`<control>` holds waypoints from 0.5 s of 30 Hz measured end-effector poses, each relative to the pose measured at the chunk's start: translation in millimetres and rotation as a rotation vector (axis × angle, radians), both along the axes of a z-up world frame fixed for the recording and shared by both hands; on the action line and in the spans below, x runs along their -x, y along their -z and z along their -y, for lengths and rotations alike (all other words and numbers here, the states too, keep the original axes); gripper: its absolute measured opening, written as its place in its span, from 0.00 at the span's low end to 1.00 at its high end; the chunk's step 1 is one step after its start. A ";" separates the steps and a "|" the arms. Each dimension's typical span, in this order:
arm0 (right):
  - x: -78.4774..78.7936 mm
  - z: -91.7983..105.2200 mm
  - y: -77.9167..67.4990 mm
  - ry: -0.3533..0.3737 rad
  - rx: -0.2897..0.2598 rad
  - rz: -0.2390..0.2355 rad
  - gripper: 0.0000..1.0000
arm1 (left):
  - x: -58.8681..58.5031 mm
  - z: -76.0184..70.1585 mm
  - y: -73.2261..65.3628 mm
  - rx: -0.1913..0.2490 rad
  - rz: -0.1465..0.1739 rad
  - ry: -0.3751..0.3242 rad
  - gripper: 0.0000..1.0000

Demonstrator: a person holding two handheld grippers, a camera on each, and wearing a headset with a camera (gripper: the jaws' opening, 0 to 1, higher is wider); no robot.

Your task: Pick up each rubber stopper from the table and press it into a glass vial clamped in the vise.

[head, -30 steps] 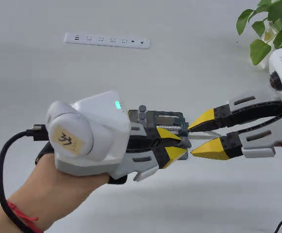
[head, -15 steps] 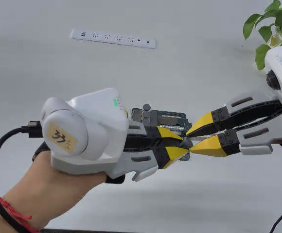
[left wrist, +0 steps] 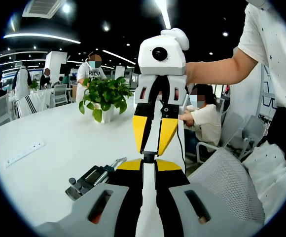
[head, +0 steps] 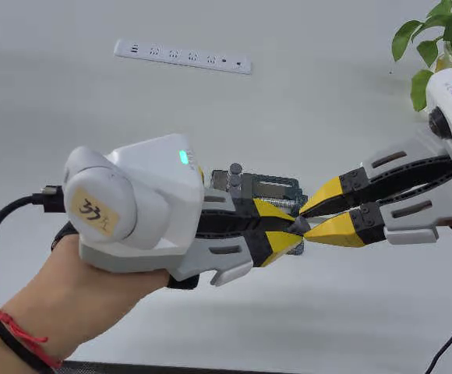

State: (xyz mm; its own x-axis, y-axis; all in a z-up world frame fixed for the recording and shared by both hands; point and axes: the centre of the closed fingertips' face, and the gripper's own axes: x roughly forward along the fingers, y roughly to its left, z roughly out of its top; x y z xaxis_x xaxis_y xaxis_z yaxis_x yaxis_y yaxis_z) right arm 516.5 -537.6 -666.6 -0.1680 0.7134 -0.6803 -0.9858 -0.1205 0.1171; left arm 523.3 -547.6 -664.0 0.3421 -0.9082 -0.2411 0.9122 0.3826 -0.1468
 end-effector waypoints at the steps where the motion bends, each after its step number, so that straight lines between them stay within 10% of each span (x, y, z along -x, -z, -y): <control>1: 0.1 -0.6 -0.3 0.001 0.003 -0.002 0.07 | -0.3 -0.4 0.2 0.003 -0.001 0.000 0.05; 15: 2.5 -11.9 5.2 -0.028 0.040 0.013 0.06 | 1.6 -10.5 5.8 0.009 -0.011 -0.013 0.05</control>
State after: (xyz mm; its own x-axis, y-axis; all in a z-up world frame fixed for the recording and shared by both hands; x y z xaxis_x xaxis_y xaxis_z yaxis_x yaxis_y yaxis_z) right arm 514.0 -525.6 -671.8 -0.1787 0.6807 -0.7104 -0.9835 -0.1433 0.1101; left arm 521.7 -537.0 -669.8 0.3512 -0.9058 -0.2369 0.9056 0.3929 -0.1599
